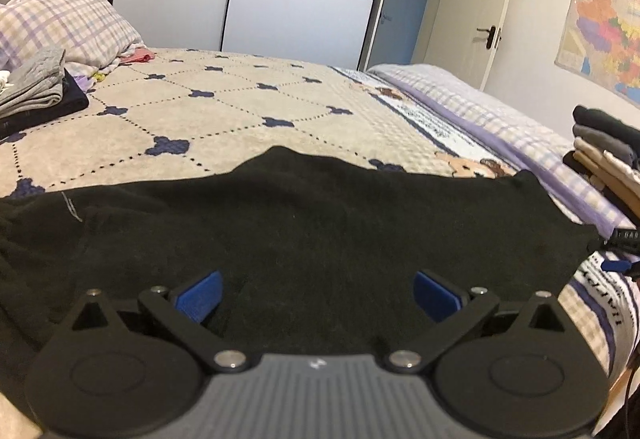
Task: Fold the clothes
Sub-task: 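Grasp the black garment edge with the right gripper and lift it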
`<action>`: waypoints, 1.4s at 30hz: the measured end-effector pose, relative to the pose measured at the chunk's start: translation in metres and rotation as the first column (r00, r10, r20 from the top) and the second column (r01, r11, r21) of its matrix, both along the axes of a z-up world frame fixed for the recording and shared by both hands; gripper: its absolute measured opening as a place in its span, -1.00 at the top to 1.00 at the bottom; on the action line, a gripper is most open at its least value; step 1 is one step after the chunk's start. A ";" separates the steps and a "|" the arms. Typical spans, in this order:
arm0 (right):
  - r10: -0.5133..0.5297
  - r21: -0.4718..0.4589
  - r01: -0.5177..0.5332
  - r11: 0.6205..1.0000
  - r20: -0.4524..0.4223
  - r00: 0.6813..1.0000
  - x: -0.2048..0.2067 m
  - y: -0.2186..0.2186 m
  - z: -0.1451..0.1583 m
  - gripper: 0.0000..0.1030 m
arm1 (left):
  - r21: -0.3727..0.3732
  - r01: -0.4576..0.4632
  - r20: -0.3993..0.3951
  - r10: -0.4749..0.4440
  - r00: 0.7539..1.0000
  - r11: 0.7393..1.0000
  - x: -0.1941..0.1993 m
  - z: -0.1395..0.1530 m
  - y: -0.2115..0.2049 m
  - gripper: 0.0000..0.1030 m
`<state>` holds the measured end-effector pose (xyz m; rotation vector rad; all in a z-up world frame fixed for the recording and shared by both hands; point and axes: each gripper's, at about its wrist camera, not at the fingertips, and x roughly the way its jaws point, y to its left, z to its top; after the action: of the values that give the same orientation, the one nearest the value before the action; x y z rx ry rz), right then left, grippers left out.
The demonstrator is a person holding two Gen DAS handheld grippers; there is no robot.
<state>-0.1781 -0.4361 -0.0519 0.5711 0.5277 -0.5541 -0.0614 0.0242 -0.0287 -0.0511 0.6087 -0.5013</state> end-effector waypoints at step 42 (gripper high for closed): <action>0.205 -0.030 -0.209 0.977 0.369 0.906 0.029 0.008 0.044 0.69 | -0.029 0.745 -0.018 -0.746 0.666 0.666 -0.057 -0.037 -0.172 -1.00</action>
<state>-0.1493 -0.4286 -0.0075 0.6042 0.2261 -0.2306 -0.1184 -0.1473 -0.0654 0.1890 0.6400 -1.3219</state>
